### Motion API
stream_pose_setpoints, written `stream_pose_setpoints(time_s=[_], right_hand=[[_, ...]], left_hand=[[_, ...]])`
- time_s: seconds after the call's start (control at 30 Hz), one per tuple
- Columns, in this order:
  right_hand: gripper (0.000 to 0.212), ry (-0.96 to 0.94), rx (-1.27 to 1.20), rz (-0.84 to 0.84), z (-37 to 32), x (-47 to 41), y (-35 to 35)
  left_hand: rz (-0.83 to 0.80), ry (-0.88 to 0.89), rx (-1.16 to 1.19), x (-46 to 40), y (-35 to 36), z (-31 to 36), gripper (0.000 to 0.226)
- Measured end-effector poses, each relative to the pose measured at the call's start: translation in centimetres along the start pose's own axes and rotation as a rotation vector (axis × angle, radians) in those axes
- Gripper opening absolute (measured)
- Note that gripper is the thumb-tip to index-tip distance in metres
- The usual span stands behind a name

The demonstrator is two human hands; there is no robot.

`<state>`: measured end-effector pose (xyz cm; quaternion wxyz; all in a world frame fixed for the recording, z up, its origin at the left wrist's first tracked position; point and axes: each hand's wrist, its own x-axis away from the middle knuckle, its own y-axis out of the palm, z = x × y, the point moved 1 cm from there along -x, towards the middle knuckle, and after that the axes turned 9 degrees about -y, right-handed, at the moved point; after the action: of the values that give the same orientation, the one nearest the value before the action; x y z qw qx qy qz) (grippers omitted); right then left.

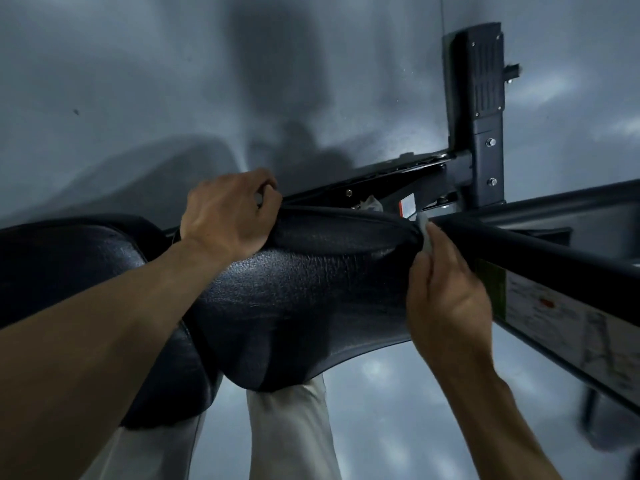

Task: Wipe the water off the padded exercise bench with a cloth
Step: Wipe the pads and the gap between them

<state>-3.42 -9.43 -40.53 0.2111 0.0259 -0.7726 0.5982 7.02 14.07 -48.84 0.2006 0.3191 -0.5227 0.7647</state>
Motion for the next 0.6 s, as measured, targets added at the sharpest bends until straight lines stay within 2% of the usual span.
stream_pose_setpoints(time_s=[0.03,0.1,0.27,0.47,0.6], right_hand=[[0.043,-0.017,-0.012,0.04,0.4,0.0,0.5],[0.047,-0.002,-0.192,0.018,-0.7,-1.6,0.8],[0.043,-0.163,-0.29,0.032,-1.0,-2.1,0.9],[0.043,0.21,-0.352,-0.005,2.1,4.1,0.0],[0.042,0.115,-0.345,0.078,1.0,1.8,0.5]], left_hand=[[0.002,-0.002,0.001,0.0,0.0,0.0,0.031],[0.014,0.004,0.012,0.0,0.1,0.0,0.031],[0.043,0.015,0.019,0.0,0.4,-0.2,0.031],[0.058,0.039,0.036,0.3,0.4,0.0,0.031],[0.105,0.08,0.096,0.3,0.7,-0.3,0.033]])
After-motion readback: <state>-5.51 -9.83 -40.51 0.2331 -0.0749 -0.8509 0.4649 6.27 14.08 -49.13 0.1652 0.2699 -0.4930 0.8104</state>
